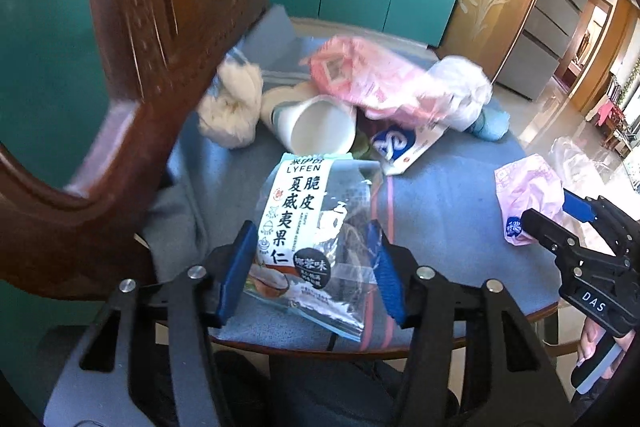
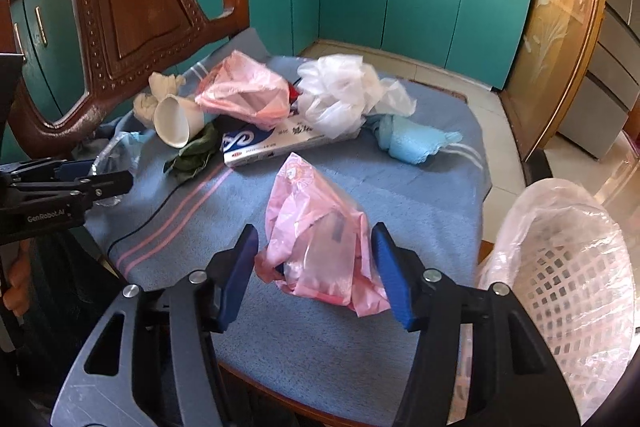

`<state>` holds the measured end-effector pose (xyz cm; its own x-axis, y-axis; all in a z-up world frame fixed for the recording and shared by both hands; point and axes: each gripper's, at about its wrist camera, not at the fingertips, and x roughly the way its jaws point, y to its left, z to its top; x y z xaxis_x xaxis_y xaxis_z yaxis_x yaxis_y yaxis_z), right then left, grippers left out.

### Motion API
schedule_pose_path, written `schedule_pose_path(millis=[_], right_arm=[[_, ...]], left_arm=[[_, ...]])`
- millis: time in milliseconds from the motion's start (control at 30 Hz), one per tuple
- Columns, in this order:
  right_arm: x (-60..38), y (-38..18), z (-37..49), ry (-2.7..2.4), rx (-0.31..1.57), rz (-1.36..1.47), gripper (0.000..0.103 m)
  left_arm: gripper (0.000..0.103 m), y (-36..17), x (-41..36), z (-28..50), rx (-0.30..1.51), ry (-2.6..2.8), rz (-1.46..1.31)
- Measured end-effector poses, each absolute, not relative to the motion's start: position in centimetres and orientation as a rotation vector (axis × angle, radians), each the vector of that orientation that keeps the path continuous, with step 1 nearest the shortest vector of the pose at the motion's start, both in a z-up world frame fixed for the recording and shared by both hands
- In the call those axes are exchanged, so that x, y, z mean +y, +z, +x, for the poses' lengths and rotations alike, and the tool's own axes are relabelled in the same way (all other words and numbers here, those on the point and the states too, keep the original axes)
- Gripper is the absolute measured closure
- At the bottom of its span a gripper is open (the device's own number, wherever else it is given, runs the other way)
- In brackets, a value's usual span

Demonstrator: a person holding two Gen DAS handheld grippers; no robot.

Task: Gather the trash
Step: 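Move both grippers over the wastebasket and release the pink bag and snack packet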

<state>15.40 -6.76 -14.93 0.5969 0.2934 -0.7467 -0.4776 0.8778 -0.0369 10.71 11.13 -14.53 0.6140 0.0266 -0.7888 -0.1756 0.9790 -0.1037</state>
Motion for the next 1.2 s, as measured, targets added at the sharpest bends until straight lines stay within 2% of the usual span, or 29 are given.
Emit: schedule_pose_path(millis=[300,567,900,1200], right_arm=[[-9.6,-11.9,14.9,0.392,0.74,-0.211,0.045],[-14.7,-9.1,14.3,0.292,0.681,-0.141,0.045],[-23.7,-8.0,12.3,0.085,0.648,-0.068,0.045],[-31.6,-7.9,9.2,-0.095,0.636,0.011,0.045]], left_arm=[[0.046,-11.0,9.1,9.8,0.821,0.083,-0.138],[0.046,-8.6,3.9,11.3,0.771,-0.02,-0.09],[0.046,-6.6,-6.1,13.6,0.743,-0.232,-0.002],[0.046,-8.3,-15.7,15.7,0.798,-0.45,0.036]])
